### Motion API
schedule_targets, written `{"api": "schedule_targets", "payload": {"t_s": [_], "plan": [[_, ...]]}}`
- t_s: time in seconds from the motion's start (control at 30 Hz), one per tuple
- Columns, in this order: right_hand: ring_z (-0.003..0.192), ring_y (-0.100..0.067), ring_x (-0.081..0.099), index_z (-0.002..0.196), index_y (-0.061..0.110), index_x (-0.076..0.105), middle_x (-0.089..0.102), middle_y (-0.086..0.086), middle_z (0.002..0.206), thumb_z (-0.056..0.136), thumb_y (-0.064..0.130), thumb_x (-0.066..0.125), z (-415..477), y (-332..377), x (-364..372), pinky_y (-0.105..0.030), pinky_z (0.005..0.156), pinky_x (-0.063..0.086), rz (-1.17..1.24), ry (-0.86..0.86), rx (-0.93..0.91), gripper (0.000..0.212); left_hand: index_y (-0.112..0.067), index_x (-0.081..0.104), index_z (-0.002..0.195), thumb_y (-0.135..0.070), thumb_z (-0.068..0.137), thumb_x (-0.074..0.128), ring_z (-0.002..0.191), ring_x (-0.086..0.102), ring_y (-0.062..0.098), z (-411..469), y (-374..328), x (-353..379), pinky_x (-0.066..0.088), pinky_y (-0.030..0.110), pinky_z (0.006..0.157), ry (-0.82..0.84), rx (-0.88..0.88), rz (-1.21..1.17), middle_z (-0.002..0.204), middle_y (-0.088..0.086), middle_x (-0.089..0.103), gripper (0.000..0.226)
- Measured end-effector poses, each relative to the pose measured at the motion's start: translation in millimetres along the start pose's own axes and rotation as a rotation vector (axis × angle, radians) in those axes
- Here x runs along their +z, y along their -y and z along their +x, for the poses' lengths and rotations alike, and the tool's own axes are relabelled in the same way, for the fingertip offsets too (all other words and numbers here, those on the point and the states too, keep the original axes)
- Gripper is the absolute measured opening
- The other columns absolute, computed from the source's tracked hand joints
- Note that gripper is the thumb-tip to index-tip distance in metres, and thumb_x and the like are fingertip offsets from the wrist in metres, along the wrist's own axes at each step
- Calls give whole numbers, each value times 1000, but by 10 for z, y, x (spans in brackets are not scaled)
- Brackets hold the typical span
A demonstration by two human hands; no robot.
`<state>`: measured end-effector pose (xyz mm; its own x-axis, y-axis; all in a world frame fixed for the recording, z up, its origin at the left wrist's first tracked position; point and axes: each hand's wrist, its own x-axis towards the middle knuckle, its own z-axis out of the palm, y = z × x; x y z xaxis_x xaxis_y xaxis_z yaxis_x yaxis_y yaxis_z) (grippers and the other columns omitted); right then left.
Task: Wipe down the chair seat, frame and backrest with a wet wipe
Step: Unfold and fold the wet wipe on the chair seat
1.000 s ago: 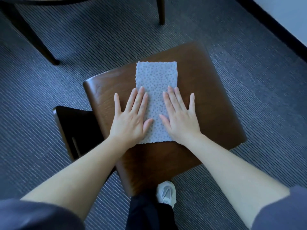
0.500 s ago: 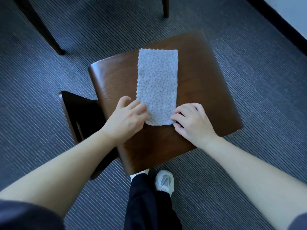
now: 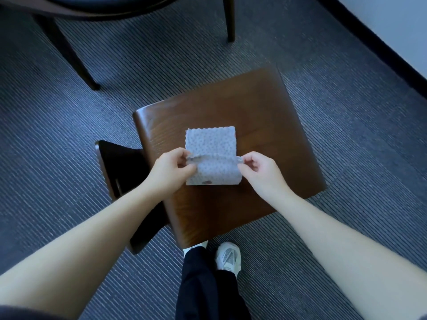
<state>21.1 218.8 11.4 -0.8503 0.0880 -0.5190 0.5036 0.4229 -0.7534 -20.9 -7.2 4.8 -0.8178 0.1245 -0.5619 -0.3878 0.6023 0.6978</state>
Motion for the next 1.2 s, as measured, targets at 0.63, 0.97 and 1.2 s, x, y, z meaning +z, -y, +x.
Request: {"api": "schedule_targets", "payload": {"t_s": [0.63, 0.97, 1.2], "plan": [[69, -14, 56, 95, 24, 46, 58, 7, 80, 96, 33, 48, 769, 289, 285, -32, 57, 44, -460, -295, 155, 10, -19, 57, 93, -30, 96, 55, 73, 50, 4, 689, -186, 62, 35, 19, 59, -216, -112, 162, 80, -11, 56, 12], [73, -15, 58, 81, 21, 53, 58, 5, 78, 81, 42, 72, 968, 507, 324, -36, 68, 54, -598, 27, 87, 28, -16, 62, 89, -25, 93, 58, 77, 66, 15, 612, -168, -62, 60, 33, 69, -49, -306, -167, 91, 3, 67, 10], [72, -15, 56, 83, 21, 50, 58, 3, 81, 83, 41, 71, 991, 575, 344, -33, 64, 49, -643, 53, 144, 29, -17, 66, 79, -23, 88, 64, 60, 51, 11, 346, -81, -86, 34, 21, 48, 305, -376, -167, 65, -1, 53, 10]]}}
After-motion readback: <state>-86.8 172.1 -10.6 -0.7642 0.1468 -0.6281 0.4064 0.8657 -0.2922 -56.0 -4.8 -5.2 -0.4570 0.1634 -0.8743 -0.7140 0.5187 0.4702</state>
